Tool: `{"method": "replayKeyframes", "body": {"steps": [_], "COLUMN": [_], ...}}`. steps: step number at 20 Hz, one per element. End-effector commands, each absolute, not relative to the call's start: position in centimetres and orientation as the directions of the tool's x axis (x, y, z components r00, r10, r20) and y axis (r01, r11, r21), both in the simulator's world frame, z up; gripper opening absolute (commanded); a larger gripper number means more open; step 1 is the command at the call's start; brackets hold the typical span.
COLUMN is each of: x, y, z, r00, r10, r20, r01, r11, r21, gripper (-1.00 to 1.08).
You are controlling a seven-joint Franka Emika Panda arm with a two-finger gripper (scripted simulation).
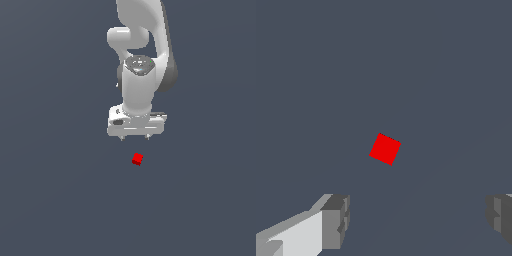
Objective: Pick up the red cube and move it to a goal position.
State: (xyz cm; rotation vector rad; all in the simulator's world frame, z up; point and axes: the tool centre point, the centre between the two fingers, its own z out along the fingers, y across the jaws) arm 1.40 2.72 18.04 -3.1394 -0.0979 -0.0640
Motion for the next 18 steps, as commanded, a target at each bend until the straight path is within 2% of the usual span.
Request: {"method": "replayKeyframes", "body": {"steps": [1, 10, 18], "x": [1.4, 1.5, 2.0], "y": [2.7, 3.0, 3.6], "z": [18.0, 16.1, 10.8], "r00": [0.997, 0.999, 0.992], "r10": [0.062, 0.011, -0.125], "r20": [0.041, 0.036, 0.023], "r01": [0.062, 0.011, -0.125], "r11": [-0.998, -1.000, -0.992], "r21": [0.001, 0.001, 0.001], "gripper": [1.00, 1.00, 1.00]}}
